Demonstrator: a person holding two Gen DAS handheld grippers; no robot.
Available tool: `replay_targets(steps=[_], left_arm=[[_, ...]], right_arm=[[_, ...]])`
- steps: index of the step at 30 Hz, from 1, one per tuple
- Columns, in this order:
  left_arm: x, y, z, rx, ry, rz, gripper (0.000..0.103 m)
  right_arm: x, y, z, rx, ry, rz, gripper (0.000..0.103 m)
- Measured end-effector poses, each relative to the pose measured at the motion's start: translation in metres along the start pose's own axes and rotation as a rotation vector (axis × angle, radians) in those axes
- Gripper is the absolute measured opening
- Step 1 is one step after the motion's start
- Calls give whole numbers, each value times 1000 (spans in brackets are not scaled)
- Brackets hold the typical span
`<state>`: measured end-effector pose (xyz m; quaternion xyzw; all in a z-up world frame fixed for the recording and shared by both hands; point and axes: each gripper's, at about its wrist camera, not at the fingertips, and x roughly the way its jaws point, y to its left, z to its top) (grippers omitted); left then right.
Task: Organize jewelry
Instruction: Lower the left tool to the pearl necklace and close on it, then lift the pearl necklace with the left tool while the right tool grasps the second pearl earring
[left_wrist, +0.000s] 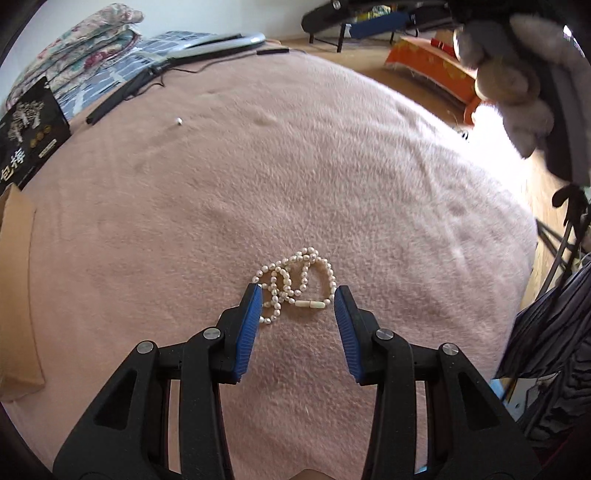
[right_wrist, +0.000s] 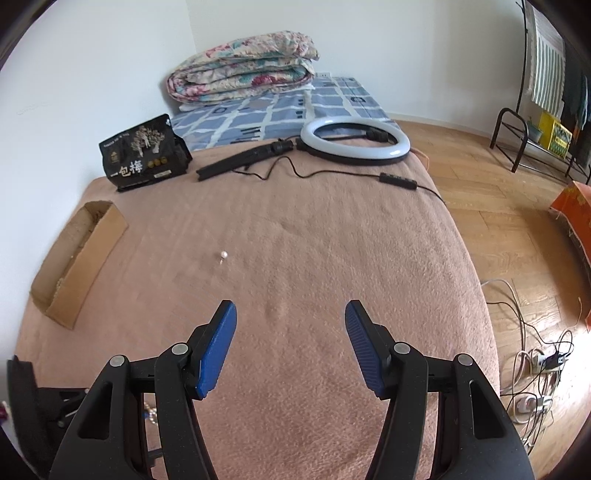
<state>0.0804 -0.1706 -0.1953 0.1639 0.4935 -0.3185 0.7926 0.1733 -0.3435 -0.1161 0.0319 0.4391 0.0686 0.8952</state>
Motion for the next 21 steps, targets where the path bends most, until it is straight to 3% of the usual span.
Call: replay_targets(steps=[12,13,15,17,21], left_arm=[[21,14,1,21,-49,77,41],[21,14,1,23,-51,78,40],[22,16,1,31,-62,103,21],[23,21,2,23,-63,122,11],[24,37,5,-23,-69,132,8]], right_arm=[[28,-6,-2,31,46,-6,60],[30,-7,-1,38,49,-4,60],[34,-9,-1,52,55,3,60],[39,-7,0,47,59,3,60],[48,5,1,-1,54,2,60]])
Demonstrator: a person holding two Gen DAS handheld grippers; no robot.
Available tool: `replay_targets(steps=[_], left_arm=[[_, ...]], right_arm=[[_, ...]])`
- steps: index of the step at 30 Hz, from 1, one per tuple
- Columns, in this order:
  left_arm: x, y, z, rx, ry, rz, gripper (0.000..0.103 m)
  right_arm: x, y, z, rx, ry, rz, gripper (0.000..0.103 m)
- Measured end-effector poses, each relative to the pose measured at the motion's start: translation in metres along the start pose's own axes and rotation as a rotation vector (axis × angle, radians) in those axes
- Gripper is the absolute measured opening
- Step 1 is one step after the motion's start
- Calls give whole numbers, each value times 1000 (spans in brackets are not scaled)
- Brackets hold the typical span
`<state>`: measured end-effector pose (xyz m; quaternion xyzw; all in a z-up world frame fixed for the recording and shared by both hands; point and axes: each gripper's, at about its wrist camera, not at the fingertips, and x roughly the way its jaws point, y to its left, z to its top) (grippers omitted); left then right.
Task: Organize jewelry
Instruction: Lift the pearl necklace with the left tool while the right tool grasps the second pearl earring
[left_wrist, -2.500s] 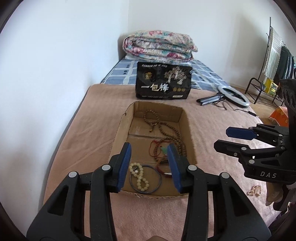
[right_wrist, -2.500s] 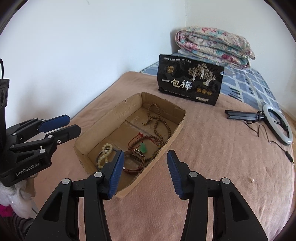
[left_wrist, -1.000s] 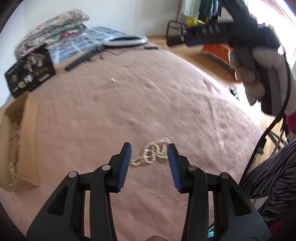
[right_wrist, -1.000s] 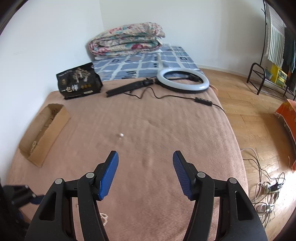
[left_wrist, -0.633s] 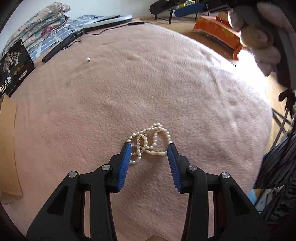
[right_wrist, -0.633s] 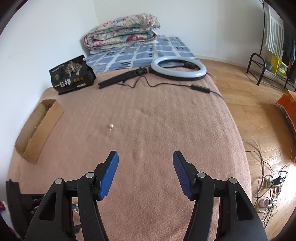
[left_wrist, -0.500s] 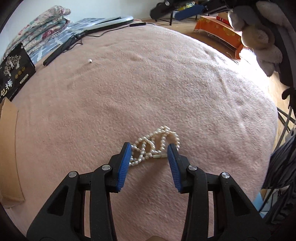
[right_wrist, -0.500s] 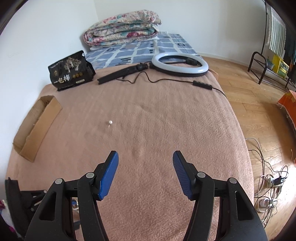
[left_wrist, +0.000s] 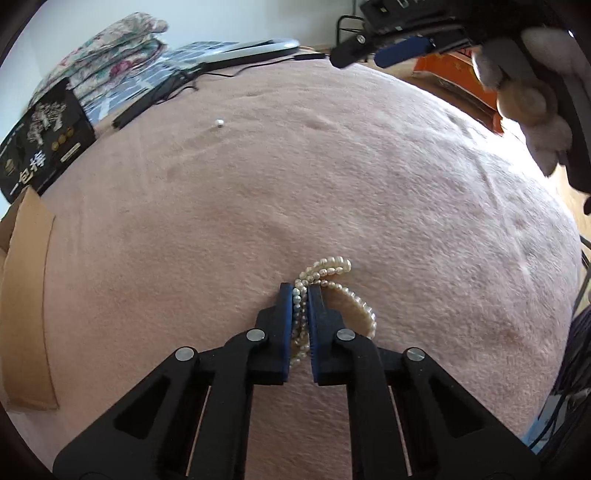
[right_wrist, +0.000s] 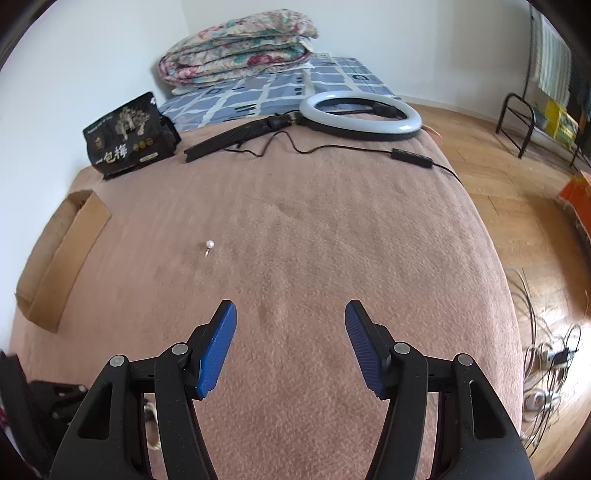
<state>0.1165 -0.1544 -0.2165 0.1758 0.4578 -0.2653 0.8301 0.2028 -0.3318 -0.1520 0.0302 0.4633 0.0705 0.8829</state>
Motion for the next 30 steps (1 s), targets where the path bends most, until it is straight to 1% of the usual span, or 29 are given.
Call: replay_targets(steps=[5,8,9,10,13,15,17,19,24,26,30], left_arm=[[4,16,4,-24,4,19,8],[7,33,8,-67,8,22,8],[7,38,10,-77,7,24,7],[8,44,12,-89,7,29,7],[12,60,14,-126,9,32,7],[14,74,17,-163,9,34,7],[16,85,20,-190,9,42,7],[18,93,22,-210,7,45,7],[24,113,29,-253,-1,64,7],[26,121,32,-272,-4,75,7],[30,136,36,-320,-13,87,7]], right_arm=[[15,17,6,-56,-14,49,60],[32,31,14,-97,-13,67,59],[36,35,15,-106,-14,71,56],[41,39,17,-119,-13,79,51],[58,54,23,-169,0,82,44],[67,60,24,-187,1,80,42],[75,62,26,-184,5,96,35],[85,64,29,-178,13,109,32],[98,69,34,-171,12,115,31],[101,71,37,-174,10,119,27],[109,77,40,-188,17,109,25]])
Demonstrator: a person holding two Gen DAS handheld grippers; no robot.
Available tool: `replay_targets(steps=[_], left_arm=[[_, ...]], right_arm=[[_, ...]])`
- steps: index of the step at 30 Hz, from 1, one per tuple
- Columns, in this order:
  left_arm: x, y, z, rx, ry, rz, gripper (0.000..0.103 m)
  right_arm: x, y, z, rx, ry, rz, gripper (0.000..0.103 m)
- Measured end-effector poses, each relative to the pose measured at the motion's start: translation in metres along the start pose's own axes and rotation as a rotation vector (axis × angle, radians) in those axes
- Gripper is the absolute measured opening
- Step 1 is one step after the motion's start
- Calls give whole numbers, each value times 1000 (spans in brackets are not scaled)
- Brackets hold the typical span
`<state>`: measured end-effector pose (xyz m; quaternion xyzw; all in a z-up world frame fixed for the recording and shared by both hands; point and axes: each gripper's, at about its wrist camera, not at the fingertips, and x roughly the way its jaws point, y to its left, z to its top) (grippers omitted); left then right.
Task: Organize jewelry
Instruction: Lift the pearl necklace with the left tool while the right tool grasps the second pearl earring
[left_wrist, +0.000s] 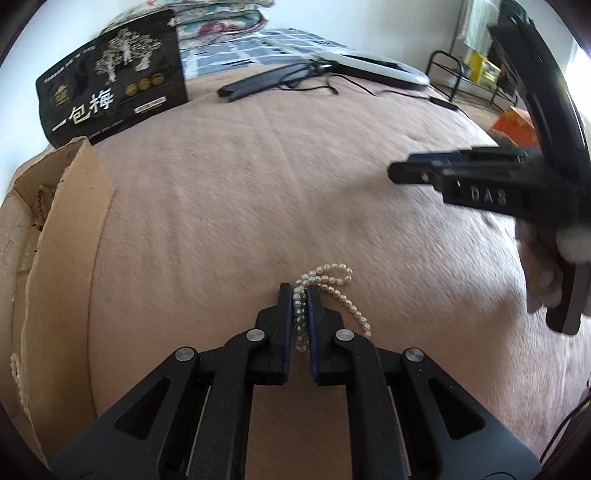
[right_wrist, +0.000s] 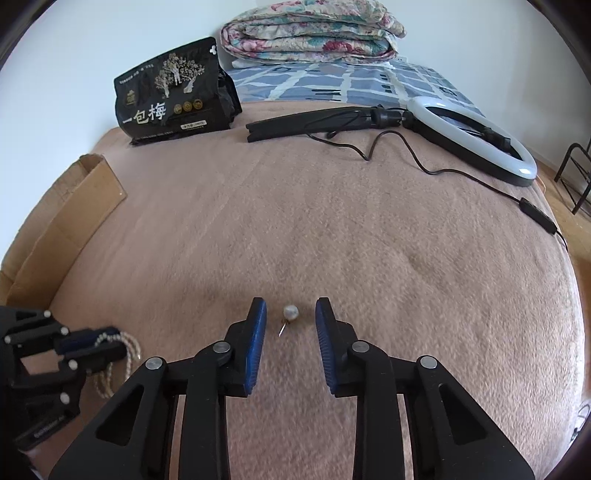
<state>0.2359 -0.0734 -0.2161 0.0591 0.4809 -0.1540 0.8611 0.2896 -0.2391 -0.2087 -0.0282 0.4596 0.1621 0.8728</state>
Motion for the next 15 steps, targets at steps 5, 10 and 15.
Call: replay_targets(steps=[5,10,15], left_arm=[[1,7,5,-17,-6,9,7],[-3,10,6,-36,-10,8,2],[-10,12,9,-40,-25,4,2]], right_arm=[[8,5,-1,-20,15,-28,7],[6,5,-1,-9,-1,-36,7],[-3,7,1,-1,-15,-38,7]])
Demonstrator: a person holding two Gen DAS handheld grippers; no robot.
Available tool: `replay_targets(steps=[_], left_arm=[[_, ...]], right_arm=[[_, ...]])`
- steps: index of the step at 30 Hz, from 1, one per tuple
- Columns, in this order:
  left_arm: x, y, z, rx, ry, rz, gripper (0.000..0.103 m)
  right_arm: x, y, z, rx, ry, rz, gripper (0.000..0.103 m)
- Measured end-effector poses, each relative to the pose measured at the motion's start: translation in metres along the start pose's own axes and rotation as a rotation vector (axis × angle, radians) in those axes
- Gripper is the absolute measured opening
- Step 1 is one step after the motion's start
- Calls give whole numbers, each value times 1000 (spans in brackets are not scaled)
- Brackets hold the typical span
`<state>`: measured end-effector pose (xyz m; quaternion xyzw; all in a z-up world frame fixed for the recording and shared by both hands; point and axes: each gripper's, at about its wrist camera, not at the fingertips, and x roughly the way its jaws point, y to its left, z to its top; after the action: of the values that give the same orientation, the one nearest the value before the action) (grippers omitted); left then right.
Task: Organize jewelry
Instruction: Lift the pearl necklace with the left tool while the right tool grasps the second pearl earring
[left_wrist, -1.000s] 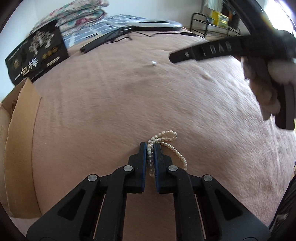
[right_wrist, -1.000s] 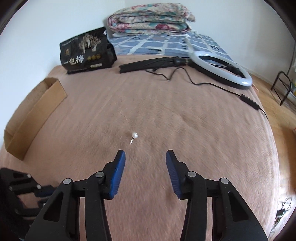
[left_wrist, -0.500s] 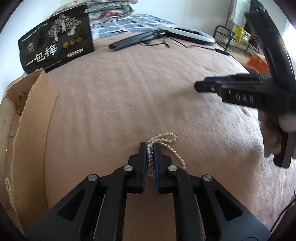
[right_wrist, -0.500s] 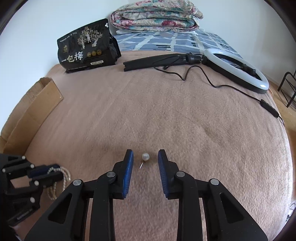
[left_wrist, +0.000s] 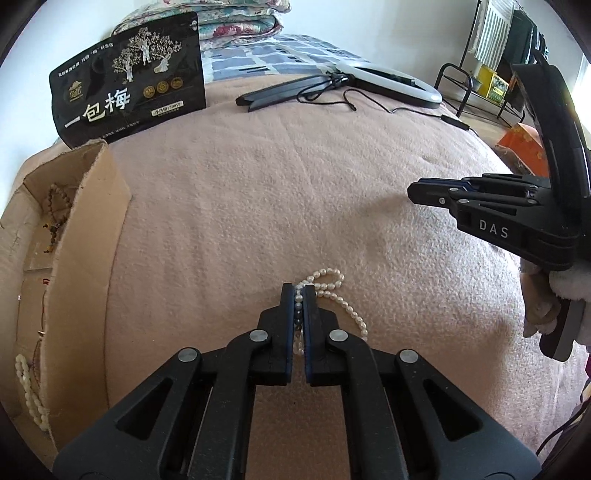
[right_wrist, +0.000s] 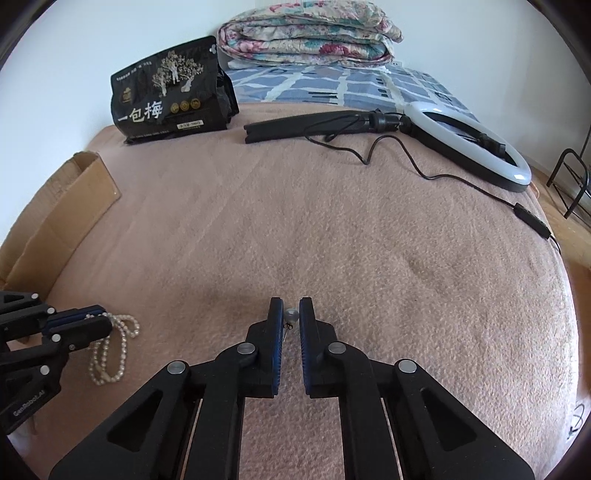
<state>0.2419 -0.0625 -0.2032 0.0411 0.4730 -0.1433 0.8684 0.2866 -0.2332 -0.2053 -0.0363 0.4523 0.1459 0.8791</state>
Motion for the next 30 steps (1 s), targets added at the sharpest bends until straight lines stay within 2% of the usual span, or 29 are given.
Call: replay_targets(steps=[4,6,14,17,19,20,21,23,25,27,28,30], left_arm=[[-3,2,-1,-9,-1,-15,2],[-3,2,-2,-8,6,-47,2],[-4,-4,-5,43,-9,-18,2],[2,-4,-6,47,24,-13,3],[7,-3,-6,33,50,-16,14],[9,-2,-6,28,57,-14,32],[10,-1,-5,25,59,-12,42],[11,-1,-5,25,61,-12,43],[15,-1,-4,46,55,-10,42],[17,1,-5,54,40,2,16],[17,3,-4,50,37,-2,9],[17,6,-3,47,39,-11,5]], right_arm=[[-10,0,0,7,-13,-4,7],[-14,0,-2,4,-16,-2,7],[-26,-2,-4,-2,-29,0,7],[-28,-1,-5,0,-34,9,7],[-29,-1,-6,2,-33,18,7],[-30,-1,-6,3,-33,21,7],[-30,-1,-7,3,-32,23,7],[-29,-1,-8,6,-27,28,7],[-29,-2,-9,15,-24,33,7],[-30,-3,-9,19,-26,33,7],[-30,-3,-9,20,-26,33,7],[-31,-4,-9,20,-27,33,7]])
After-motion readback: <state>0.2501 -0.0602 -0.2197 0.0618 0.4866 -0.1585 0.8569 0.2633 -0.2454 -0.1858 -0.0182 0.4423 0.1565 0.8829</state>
